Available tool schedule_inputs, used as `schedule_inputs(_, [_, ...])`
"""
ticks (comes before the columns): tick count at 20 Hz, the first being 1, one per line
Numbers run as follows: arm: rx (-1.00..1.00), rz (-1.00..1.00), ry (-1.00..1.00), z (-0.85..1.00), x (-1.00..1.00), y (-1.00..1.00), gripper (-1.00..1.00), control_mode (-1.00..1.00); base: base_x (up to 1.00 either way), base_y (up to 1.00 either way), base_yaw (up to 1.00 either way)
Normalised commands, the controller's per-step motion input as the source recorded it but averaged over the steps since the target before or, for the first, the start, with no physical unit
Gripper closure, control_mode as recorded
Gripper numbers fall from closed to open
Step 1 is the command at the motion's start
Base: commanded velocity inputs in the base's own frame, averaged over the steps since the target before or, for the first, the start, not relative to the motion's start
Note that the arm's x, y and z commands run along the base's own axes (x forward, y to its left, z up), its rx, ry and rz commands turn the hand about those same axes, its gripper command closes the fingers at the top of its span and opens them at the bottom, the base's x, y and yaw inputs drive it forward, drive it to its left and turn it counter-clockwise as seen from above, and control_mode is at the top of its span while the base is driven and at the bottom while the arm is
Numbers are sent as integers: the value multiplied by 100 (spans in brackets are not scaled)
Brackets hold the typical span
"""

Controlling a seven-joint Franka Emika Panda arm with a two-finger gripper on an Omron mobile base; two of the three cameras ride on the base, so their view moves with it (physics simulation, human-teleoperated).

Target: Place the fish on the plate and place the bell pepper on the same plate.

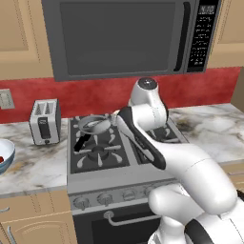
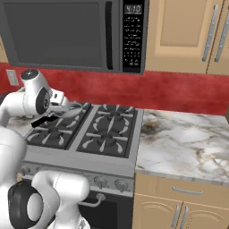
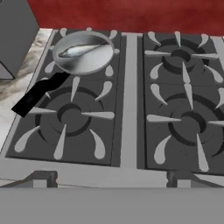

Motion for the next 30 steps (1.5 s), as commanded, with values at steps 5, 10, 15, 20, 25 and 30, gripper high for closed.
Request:
schedule_inputs(5, [0,0,-5,-25,39,37,-100,-100,0,0,0])
schedule_inputs(10, [3,0,-1,-20,47,22,-100,-100,0,0,0])
schedule_inputs(15, [5,-4,0,-21,45,21,-100,-100,0,0,0])
schedule_inputs(20, [7,-9,-1,-19,44,21,-100,-100,0,0,0])
schedule_inputs(25, [4,-6,0,-15,45,14,-100,-100,0,0,0])
schedule_inputs(30, [2,-2,0,-9,40,17,-100,-100,0,0,0])
